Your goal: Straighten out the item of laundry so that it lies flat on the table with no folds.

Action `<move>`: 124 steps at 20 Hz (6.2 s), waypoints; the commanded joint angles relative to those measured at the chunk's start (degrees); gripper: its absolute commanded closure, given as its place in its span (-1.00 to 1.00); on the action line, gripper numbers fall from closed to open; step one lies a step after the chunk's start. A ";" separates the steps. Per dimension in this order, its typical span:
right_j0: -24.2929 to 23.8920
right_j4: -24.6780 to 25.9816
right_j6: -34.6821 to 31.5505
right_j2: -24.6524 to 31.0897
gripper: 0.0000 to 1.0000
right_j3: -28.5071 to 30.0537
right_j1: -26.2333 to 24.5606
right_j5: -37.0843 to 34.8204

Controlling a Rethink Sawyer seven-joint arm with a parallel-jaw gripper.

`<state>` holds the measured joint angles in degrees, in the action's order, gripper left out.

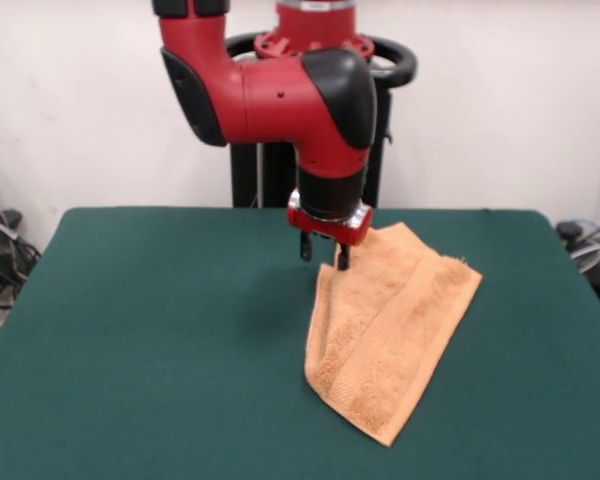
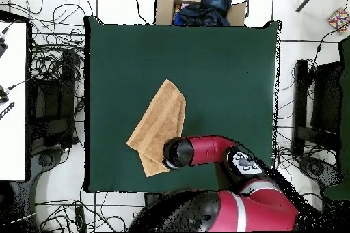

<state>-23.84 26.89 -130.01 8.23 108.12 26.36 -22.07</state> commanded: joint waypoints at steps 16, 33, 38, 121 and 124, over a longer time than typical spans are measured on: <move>10.27 6.09 -4.45 -8.48 -1.00 -11.04 -0.58 9.57; 9.12 10.88 -0.40 -7.22 -1.00 -12.94 1.20 6.44; 7.46 10.16 1.16 -5.04 -1.00 -12.61 1.50 5.04; 5.81 -3.12 -8.88 -4.78 -1.00 -2.63 -5.75 13.41; 5.01 -3.67 -8.33 -3.49 -1.00 -3.76 -7.65 13.87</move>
<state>-20.43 27.17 -130.01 2.32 106.90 25.25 -12.62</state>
